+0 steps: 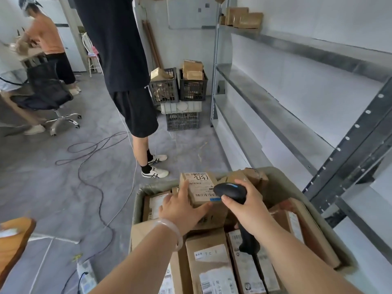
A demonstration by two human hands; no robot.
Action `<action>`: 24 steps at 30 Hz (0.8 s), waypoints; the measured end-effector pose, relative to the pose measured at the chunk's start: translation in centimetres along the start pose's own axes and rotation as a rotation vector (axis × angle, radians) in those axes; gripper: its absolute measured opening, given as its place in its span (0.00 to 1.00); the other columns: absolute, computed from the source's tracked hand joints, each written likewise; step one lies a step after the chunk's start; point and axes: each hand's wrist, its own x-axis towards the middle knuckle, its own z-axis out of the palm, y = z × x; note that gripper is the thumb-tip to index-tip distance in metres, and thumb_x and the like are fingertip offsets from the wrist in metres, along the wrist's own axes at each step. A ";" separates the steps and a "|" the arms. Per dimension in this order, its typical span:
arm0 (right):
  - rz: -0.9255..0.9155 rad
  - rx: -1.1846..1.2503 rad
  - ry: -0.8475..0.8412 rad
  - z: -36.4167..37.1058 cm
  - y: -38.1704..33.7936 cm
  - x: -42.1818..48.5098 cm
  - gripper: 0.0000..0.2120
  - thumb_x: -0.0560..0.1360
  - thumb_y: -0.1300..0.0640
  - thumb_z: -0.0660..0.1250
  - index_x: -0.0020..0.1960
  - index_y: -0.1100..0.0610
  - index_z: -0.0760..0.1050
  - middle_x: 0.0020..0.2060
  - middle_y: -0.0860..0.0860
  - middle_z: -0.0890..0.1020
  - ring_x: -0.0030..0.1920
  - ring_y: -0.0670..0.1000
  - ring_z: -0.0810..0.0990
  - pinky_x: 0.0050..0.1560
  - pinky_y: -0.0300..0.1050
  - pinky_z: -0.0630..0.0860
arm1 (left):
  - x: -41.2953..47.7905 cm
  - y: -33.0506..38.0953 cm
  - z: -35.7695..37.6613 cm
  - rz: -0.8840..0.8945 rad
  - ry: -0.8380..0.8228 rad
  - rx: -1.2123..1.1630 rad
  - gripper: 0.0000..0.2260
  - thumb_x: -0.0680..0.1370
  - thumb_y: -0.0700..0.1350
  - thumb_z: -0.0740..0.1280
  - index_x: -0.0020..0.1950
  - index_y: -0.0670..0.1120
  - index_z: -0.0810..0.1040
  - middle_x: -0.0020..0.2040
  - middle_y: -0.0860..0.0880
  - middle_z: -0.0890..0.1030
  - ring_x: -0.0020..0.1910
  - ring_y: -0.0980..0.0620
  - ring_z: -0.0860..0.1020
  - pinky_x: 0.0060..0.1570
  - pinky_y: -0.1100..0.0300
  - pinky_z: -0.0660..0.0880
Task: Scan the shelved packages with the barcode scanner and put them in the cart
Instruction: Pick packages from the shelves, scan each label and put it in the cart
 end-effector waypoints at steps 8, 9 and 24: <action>-0.017 -0.002 0.035 -0.2 0.3 -0.1 0.28 0.75 0.52 0.72 0.71 0.47 0.64 0.47 0.32 0.65 0.55 0.44 0.72 0.52 0.35 0.72 | 0.8 0.3 -0.5 0.012 -0.073 0.094 0.43 0.73 0.73 0.58 0.80 0.57 0.41 0.79 0.50 0.58 0.78 0.43 0.55 0.74 0.42 0.54; -0.020 -0.004 0.038 -0.2 0.4 -0.2 0.28 0.75 0.52 0.72 0.71 0.47 0.64 0.47 0.32 0.65 0.56 0.44 0.71 0.53 0.35 0.71 | 0.8 0.3 -0.5 0.011 -0.071 0.069 0.43 0.73 0.72 0.59 0.80 0.57 0.42 0.78 0.50 0.59 0.78 0.43 0.56 0.74 0.42 0.55; -0.054 -0.004 0.046 0.1 0.6 -1.2 0.29 0.74 0.52 0.73 0.68 0.42 0.62 0.49 0.35 0.67 0.56 0.50 0.78 0.49 0.51 0.83 | -0.2 -1.3 0.8 0.028 -0.080 -0.006 0.36 0.75 0.70 0.59 0.77 0.59 0.48 0.68 0.52 0.75 0.68 0.44 0.72 0.74 0.40 0.54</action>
